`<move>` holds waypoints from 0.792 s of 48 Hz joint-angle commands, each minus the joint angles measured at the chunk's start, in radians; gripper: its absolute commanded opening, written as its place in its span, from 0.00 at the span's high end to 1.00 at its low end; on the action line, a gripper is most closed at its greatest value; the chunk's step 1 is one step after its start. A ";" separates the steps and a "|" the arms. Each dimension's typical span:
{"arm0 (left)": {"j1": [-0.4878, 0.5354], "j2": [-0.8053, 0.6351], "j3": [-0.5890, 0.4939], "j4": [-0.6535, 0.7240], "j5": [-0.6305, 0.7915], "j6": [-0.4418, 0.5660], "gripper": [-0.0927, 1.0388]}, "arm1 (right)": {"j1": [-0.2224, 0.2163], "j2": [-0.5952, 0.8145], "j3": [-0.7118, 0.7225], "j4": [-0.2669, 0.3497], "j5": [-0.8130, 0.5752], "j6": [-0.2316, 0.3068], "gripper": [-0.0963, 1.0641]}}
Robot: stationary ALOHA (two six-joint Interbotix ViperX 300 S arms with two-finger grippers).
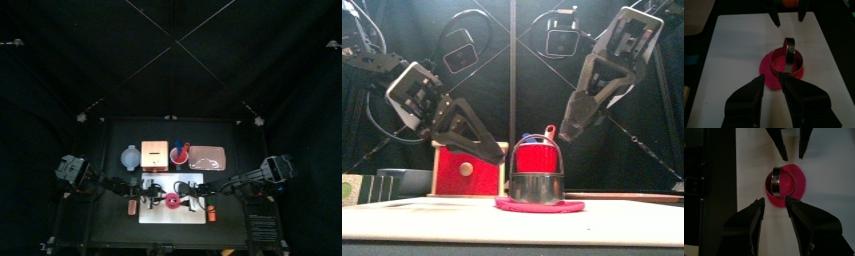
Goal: Get the cutter from the drawer then cut the dough then place the extra dough in the bowl
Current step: Cut the dough
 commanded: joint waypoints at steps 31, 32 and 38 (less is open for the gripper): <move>0.000 0.078 -0.058 0.005 -0.006 0.000 0.44 | -0.017 0.150 -0.164 -0.011 0.054 0.002 0.27; 0.000 0.078 -0.058 0.005 -0.006 0.000 0.44 | -0.015 0.155 -0.167 -0.011 0.054 0.002 0.27; 0.000 0.080 -0.055 -0.003 -0.005 -0.002 0.44 | -0.014 0.166 -0.176 -0.015 0.055 0.002 0.28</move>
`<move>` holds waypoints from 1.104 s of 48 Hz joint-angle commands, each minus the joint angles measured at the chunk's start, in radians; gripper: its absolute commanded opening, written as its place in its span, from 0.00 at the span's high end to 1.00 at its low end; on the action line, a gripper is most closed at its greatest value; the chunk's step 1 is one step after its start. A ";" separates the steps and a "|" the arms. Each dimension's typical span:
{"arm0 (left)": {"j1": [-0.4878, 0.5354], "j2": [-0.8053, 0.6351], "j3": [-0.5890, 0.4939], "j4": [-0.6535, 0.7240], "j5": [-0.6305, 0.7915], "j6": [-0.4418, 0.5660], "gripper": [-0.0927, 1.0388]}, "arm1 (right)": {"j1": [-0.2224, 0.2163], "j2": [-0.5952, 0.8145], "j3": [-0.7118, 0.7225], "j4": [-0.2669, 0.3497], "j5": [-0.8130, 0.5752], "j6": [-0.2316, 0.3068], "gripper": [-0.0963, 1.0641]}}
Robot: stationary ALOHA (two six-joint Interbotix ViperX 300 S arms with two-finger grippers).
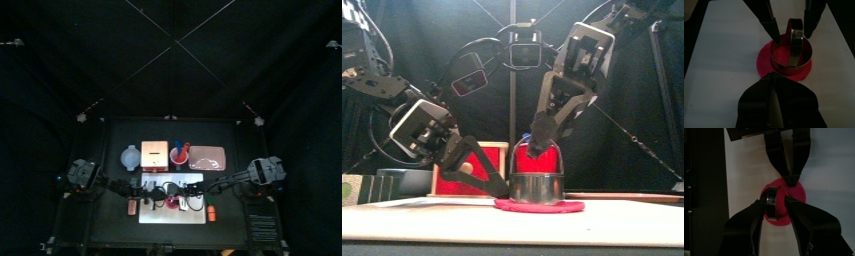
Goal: Get the cutter from the drawer then cut the dough then place the extra dough in the bowl
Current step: Cut the dough
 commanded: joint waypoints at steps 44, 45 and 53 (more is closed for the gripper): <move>0.000 0.009 -0.006 -0.028 0.017 -0.002 0.44 | -0.009 -0.181 -0.026 -0.023 0.081 -0.002 0.48; 0.000 0.009 -0.005 -0.028 0.017 -0.002 0.44 | -0.009 -0.187 -0.023 -0.025 0.086 -0.002 0.48; 0.000 0.008 0.000 -0.035 0.018 -0.002 0.44 | -0.032 -0.262 0.061 -0.025 0.117 -0.009 0.48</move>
